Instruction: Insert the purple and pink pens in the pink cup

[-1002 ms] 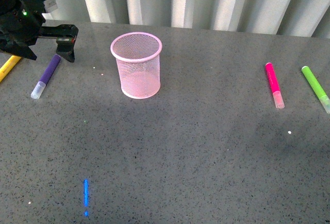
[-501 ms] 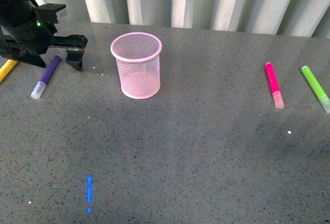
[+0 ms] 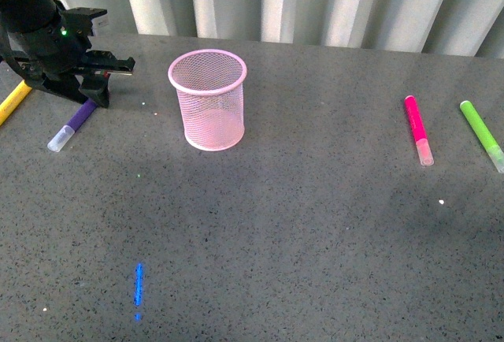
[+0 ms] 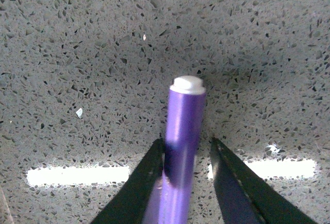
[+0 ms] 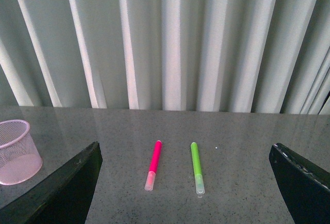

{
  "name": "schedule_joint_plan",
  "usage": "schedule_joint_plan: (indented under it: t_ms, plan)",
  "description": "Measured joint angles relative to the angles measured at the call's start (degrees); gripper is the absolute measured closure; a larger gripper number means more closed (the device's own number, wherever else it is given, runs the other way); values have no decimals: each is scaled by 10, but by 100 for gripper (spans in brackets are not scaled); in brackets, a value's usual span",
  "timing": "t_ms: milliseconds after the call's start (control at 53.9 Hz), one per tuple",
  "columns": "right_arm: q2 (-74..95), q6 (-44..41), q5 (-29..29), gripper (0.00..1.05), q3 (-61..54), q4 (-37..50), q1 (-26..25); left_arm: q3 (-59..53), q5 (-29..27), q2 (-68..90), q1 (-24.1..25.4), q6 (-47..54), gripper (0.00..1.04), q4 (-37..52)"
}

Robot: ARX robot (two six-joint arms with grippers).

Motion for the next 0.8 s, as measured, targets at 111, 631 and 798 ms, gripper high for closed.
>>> schedule_joint_plan:
  t_ms: [111, 631, 798]
  plan:
    - [0, 0, 0, 7, 0, 0, 0, -13, -4, -7, 2, 2, 90, 4]
    - [0, 0, 0, 7, 0, 0, 0, -155, 49, -92, 7, -18, 92, 162]
    - [0, 0, 0, 7, 0, 0, 0, -223, 60, -169, 0, -20, 92, 230]
